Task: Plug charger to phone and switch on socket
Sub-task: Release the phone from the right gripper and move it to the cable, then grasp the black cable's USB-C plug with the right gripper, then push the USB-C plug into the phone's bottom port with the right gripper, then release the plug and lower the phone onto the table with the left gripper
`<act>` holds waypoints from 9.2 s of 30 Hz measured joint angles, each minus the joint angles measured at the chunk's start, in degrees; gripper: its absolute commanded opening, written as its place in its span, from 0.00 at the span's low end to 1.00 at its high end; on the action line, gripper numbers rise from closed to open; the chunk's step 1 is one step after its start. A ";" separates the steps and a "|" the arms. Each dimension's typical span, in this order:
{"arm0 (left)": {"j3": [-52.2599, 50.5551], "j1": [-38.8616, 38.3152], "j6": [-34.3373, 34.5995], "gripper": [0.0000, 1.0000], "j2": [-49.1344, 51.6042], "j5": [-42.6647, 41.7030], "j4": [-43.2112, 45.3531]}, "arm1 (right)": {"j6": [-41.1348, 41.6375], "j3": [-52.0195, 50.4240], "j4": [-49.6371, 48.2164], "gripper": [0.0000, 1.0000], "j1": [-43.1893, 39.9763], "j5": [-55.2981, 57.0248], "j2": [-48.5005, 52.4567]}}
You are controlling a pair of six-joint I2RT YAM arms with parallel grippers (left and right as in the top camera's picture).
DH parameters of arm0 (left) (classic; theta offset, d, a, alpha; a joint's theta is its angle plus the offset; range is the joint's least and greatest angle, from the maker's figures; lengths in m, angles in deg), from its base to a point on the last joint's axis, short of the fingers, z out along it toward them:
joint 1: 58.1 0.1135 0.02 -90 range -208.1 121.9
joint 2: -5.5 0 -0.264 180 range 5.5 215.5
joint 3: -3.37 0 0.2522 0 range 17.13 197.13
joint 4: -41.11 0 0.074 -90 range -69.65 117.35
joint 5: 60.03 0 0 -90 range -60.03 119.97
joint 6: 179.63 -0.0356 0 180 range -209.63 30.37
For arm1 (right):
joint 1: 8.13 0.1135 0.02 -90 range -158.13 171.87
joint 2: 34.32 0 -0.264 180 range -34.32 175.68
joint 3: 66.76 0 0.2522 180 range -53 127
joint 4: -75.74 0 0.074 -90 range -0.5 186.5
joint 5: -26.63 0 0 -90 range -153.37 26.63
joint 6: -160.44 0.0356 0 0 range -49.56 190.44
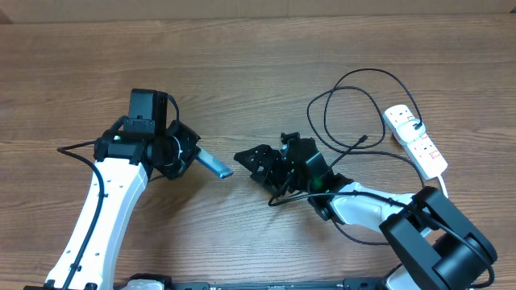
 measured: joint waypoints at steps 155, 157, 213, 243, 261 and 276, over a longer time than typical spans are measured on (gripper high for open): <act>-0.59 4.79 4.96 0.04 24.96 -73.66 79.38 | -57.11 48.22 98.62 0.04 10.08 5.01 -8.00; -0.59 3.96 5.14 0.04 24.96 -73.68 79.38 | -56.22 48.22 96.13 0.04 10.01 5.05 -8.00; -0.59 4.87 4.90 0.04 24.96 -73.66 79.41 | -44.57 48.22 89.05 0.04 6.91 5.73 -8.00; -0.55 5.35 4.44 0.04 24.96 -72.13 79.43 | -44.35 48.11 82.86 0.14 7.13 14.97 -8.02; 0.48 4.94 4.00 0.04 24.96 -67.01 80.06 | -44.41 47.12 78.23 0.04 7.06 19.96 -8.02; 0.09 3.93 3.37 0.04 24.96 -63.34 80.50 | -54.10 45.94 75.38 0.04 5.42 16.57 -8.02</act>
